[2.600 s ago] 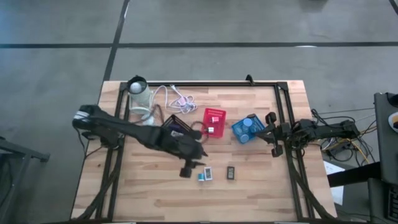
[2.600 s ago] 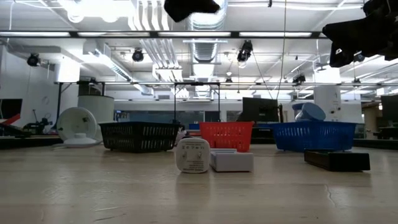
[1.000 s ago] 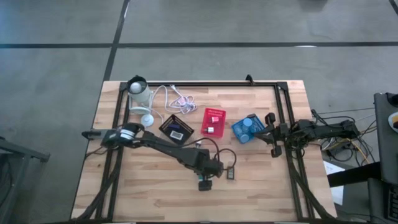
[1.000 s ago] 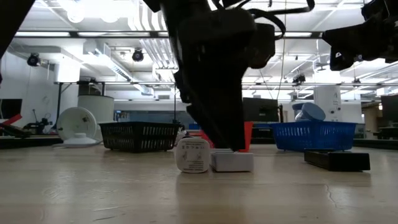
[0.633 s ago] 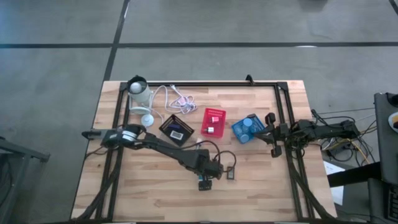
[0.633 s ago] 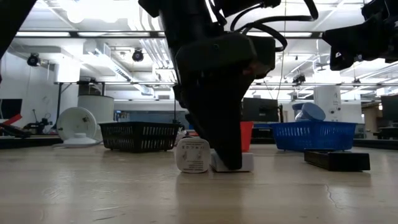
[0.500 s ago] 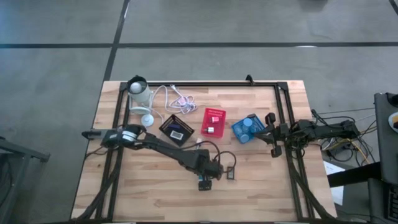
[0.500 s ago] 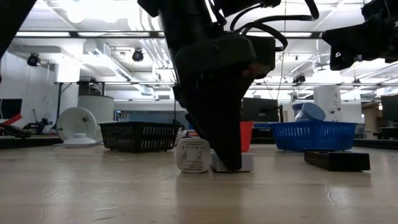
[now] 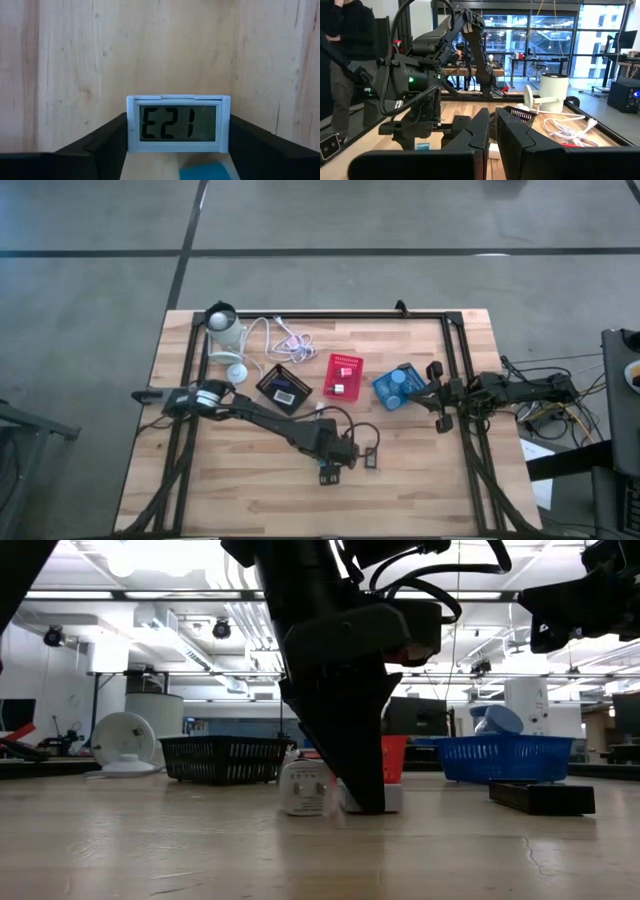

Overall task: Pick & Place Office items
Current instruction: Put the white digital clock into the black basket

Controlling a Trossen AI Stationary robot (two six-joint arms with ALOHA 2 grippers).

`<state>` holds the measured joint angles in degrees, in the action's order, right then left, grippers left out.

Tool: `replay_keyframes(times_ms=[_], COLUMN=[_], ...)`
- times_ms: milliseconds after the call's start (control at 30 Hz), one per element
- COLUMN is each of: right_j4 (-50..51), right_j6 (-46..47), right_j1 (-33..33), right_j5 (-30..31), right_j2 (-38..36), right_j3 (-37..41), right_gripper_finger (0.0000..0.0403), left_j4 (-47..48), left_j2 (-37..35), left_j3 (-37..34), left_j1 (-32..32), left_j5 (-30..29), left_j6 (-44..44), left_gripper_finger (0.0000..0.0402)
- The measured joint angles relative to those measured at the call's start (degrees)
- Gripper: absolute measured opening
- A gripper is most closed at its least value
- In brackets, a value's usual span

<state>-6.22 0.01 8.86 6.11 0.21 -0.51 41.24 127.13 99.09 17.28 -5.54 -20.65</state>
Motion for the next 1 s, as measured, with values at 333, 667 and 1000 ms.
replay_keyframes(times_ms=[333,667,1000], right_j4=[0.09,0.48,0.96], right_j6=[0.00,0.00,0.00], right_j1=[-0.02,0.00,-0.02], right_j5=[-0.04,-0.09,-0.07], right_j2=[0.00,-0.07,-0.09], right_j3=[0.00,0.00,-0.02], right_gripper_finger=[0.0029,0.0029,0.0029], left_j4=[0.17,0.44,1.09], left_j2=[-2.76,-11.01,-29.18], left_j3=[-0.18,-0.18,-2.82], left_j1=[0.09,0.37,0.66], left_j5=[0.84,1.93,1.37], left_j6=[3.44,8.37,14.99], left_gripper_finger=[0.0287,0.0290,0.0290])
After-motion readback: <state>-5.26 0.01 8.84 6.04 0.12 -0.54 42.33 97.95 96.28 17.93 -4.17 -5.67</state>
